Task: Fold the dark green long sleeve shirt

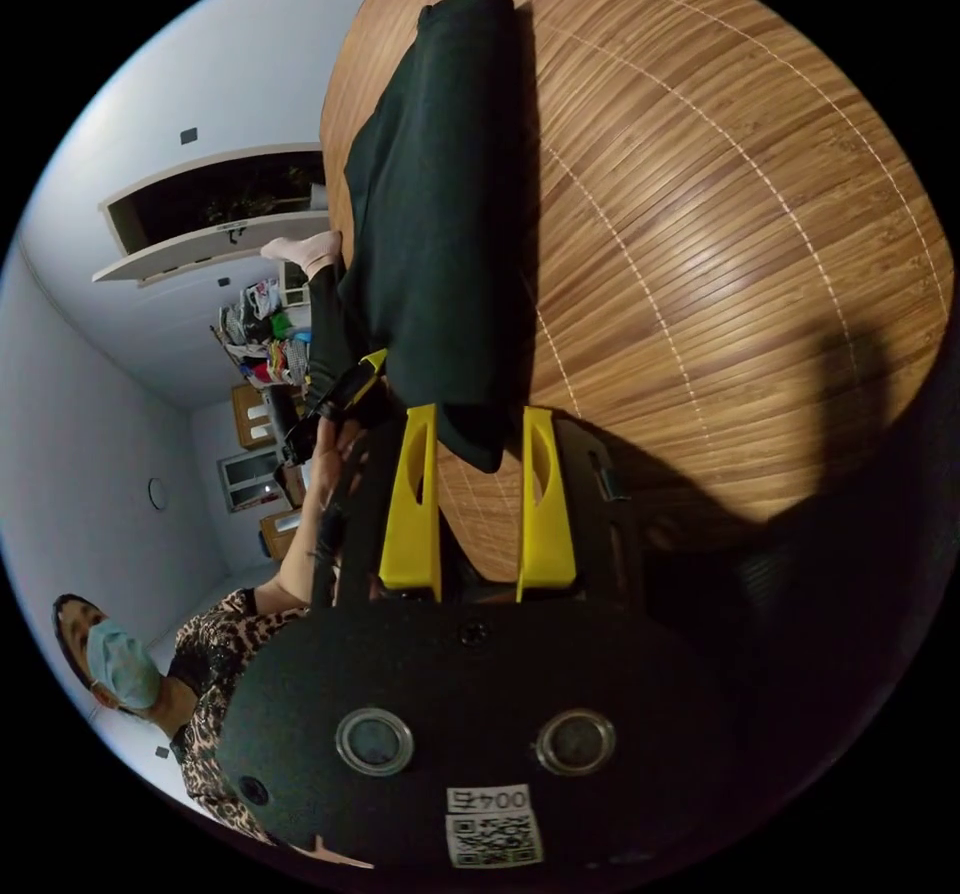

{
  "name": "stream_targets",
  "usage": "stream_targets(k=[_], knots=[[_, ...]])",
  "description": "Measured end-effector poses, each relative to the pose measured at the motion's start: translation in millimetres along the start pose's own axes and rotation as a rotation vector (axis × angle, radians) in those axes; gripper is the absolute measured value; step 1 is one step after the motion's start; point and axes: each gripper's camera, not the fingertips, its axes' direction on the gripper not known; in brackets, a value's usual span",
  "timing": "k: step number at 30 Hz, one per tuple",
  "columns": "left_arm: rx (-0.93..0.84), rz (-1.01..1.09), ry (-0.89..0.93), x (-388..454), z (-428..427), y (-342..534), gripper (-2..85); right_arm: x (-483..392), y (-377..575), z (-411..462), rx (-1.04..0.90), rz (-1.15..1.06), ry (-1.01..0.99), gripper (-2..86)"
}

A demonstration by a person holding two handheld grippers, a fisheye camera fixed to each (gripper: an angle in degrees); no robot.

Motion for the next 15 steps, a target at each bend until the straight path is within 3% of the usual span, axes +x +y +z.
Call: stream_targets(k=[4, 6, 9, 15], knots=[[0.031, 0.031, -0.008, 8, -2, -1, 2.8, -2, -5, 23, -0.059, -0.004, -0.052, 9.3], [0.072, 0.051, -0.015, 13, -13, 3, 2.8, -14, -1, 20, -0.039, -0.040, 0.003, 5.5], [-0.021, 0.082, -0.016, 21, -1, 4, 2.7, -47, 13, 0, 0.026, -0.092, 0.185, 4.9], [-0.110, 0.150, -0.069, 37, 25, -8, 2.7, -51, 16, 29, -0.061, -0.026, 0.374, 5.4]])
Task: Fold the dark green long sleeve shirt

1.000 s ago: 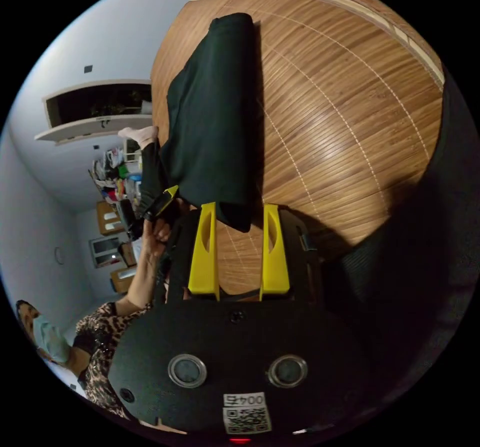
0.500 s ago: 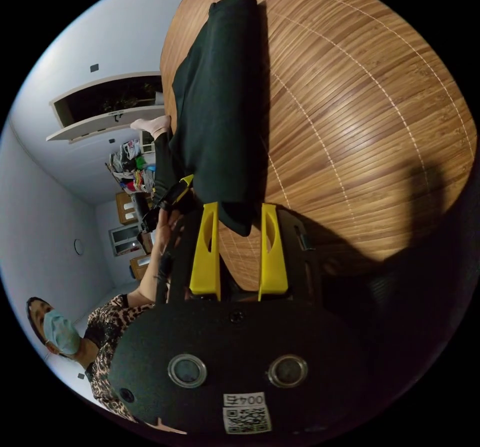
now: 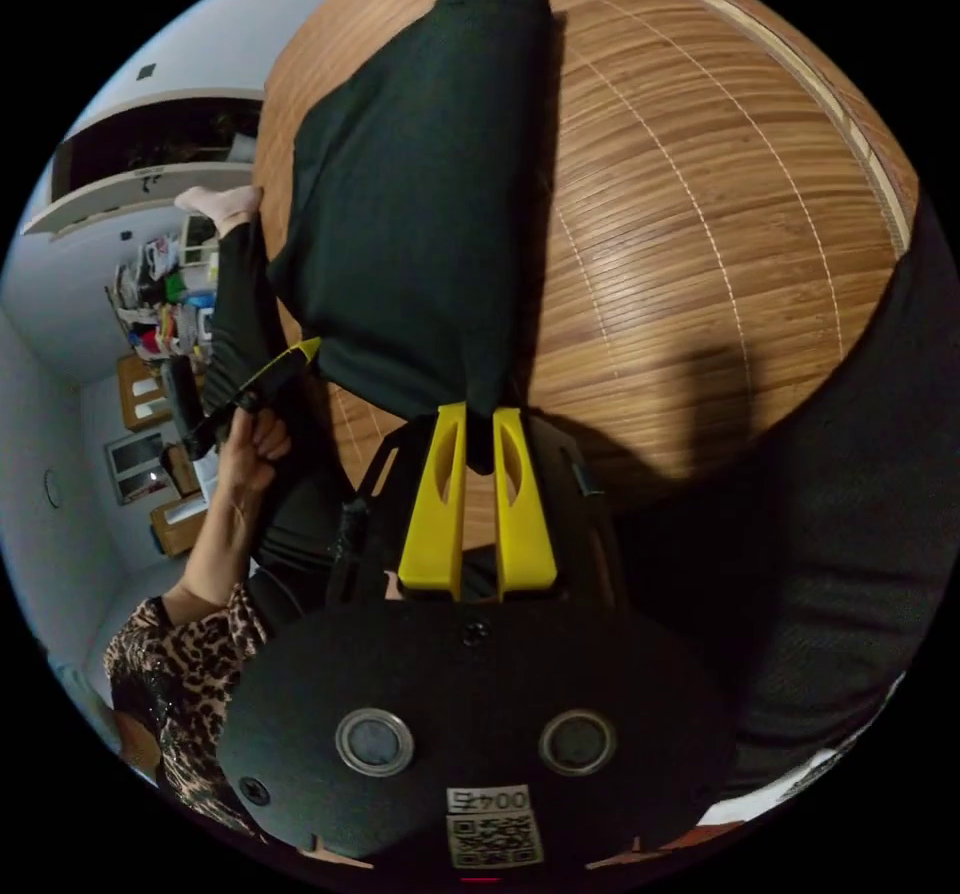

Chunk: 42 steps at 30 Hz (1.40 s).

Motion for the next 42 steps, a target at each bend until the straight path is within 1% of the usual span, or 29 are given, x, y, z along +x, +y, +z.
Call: stream_targets(k=[3, 5, 6, 7, 8, 9, 10, 11, 13, 17, 19, 21, 23, 25, 27, 29, 35, 42], knots=[[-0.003, -0.006, 0.029, -4, 1, -4, 2.7, -21, 10, 0, -0.034, -0.022, 0.082, 7.0], [-0.002, 0.002, 0.022, -2, 2, -8, 2.7, -49, 29, -12, 0.003, -0.065, 0.268, 7.5], [-0.001, 0.004, 0.019, -2, 2, -9, 2.8, -57, 34, -17, 0.036, -0.077, 0.315, 7.6], [0.001, 0.008, 0.013, 0, 3, -11, 2.8, -78, 45, -24, 0.122, -0.131, 0.357, 7.7], [0.002, 0.012, 0.008, 1, 4, -13, 2.8, -99, 54, -28, 0.208, -0.205, 0.338, 8.3], [0.003, 0.014, 0.006, 2, 4, -14, 2.8, -110, 59, -28, 0.254, -0.250, 0.319, 8.5], [0.003, 0.017, 0.001, 2, 4, -16, 2.8, -130, 66, -24, 0.349, -0.336, 0.296, 9.2], [0.003, 0.020, -0.002, 3, 4, -17, 2.7, -148, 71, -15, 0.436, -0.407, 0.317, 9.9], [0.002, 0.024, 0.000, 3, 3, -20, 2.6, -169, 72, 9, 0.508, -0.470, 0.380, 11.3], [-0.010, 0.014, 0.027, -2, 0, -26, 2.3, -192, 75, 62, 0.566, -0.518, 0.444, 14.5], [-0.023, -0.014, 0.055, -6, -6, -29, 2.1, -191, 76, 89, 0.522, -0.524, 0.532, 15.5], [0.049, -0.067, 0.106, -13, -28, -27, 2.1, -193, 92, 107, 0.616, -0.588, 0.598, 15.7], [0.182, -0.090, 0.151, -19, -58, -28, 2.0, -204, 101, 116, 0.617, -0.586, 0.639, 15.7], [0.217, -0.073, 0.151, -20, -68, -43, 2.1, -207, 107, 118, 0.624, -0.583, 0.620, 15.7], [0.211, -0.045, 0.171, -18, -66, -70, 2.2, -210, 112, 119, 0.626, -0.579, 0.602, 15.6], [0.165, 0.002, 0.195, -13, -51, -113, 2.3, -215, 120, 122, 0.632, -0.581, 0.597, 15.5], [0.105, 0.062, 0.113, 5, -14, -197, 3.7, -228, 137, 130, 0.637, -0.583, 0.597, 15.5], [0.037, 0.071, 0.055, 11, 16, -233, 5.3, -240, 153, 136, 0.636, -0.584, 0.599, 15.4]])
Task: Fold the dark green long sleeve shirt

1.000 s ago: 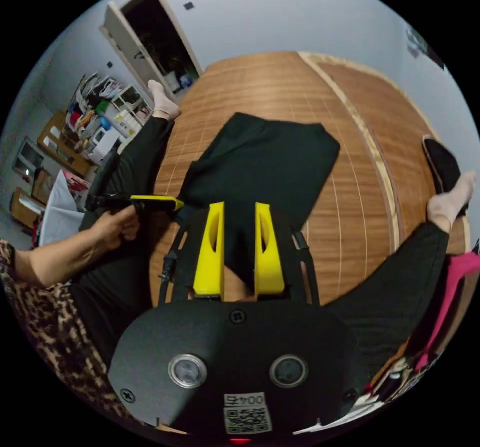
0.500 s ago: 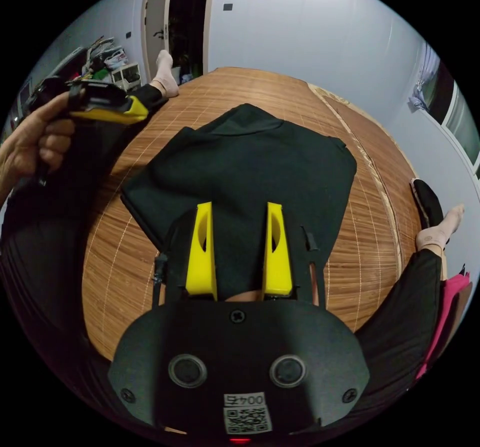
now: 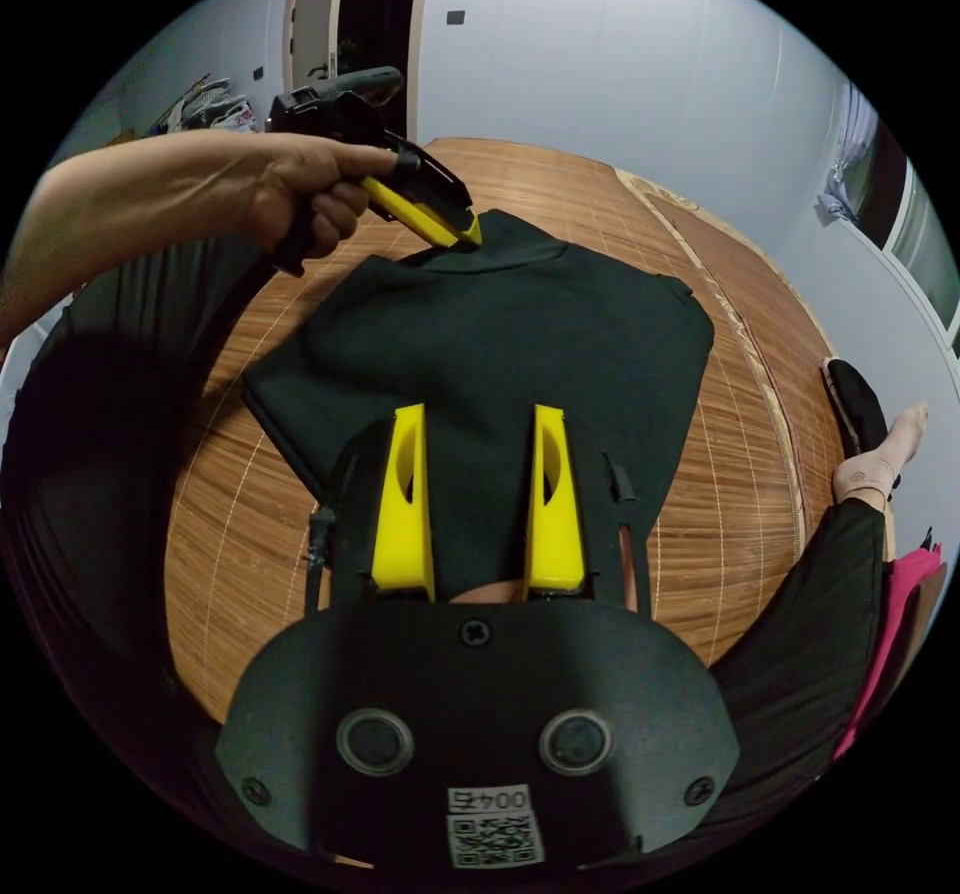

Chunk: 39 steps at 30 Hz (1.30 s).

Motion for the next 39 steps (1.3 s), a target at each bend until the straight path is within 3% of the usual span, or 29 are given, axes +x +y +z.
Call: stream_targets(k=[4, 8, 12, 21, 31, 39], knots=[[0.004, 0.027, -0.015, 3, 3, -6, 3.2, -9, 2, -5, -0.001, -0.001, 0.002, 15.4], [0.135, 0.207, -0.111, 31, -20, -9, 2.1, -19, 4, -10, 0.000, -0.007, 0.012, 14.7], [0.054, 0.254, -0.176, 20, 4, -22, 1.9, -27, 5, -13, -0.002, -0.015, 0.023, 14.5], [0.090, 0.185, 0.050, -30, -5, -14, 2.3, -41, 9, -22, -0.007, -0.017, 0.017, 14.4], [0.065, -0.003, 0.290, -57, -38, 73, 6.5, -55, 13, -33, -0.007, -0.009, 0.008, 14.4], [0.049, -0.043, 0.237, -62, -26, 83, 4.5, -67, 15, -40, -0.006, -0.009, 0.009, 14.4]])
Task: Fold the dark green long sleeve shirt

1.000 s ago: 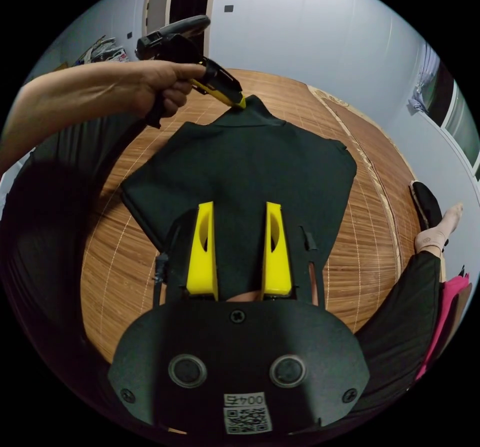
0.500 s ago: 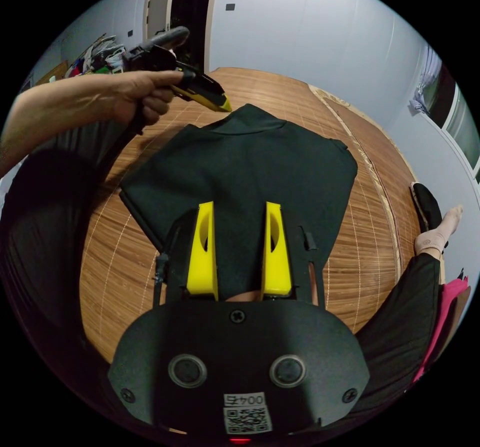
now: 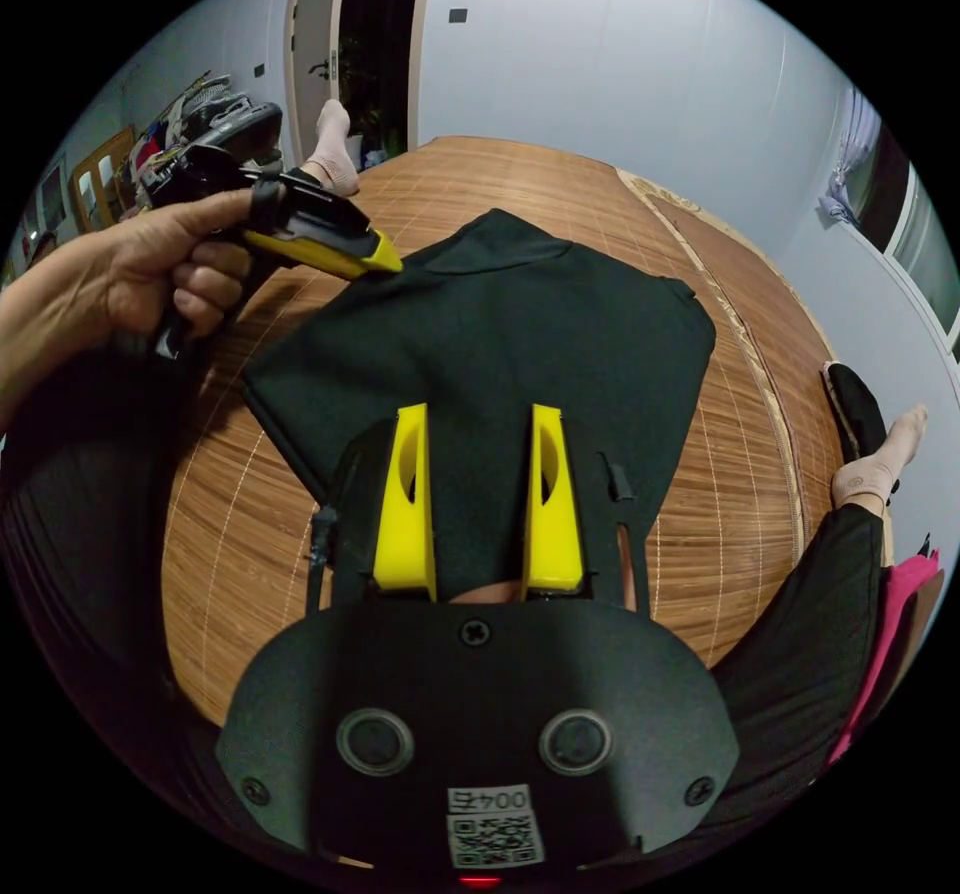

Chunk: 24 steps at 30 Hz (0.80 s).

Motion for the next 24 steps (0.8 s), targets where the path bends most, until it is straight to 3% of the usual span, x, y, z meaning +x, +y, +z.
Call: stream_targets(k=[5, 15, 20, 24], knots=[[0.016, 0.140, -0.303, 20, 1, 13, 3.1, -7, 1, -5, 0.005, 0.007, -0.014, 14.1], [0.067, 0.063, -0.127, -9, -19, 29, 2.2, -18, 3, -29, 0.064, 0.057, -0.089, 11.1], [0.100, 0.149, -0.131, -2, -49, 51, 1.9, -82, 6, -61, 0.150, -0.162, -0.129, 9.3], [0.110, 0.082, -0.072, -21, -46, 67, 1.9, -131, 3, -52, 0.108, -0.326, -0.092, 8.3]])
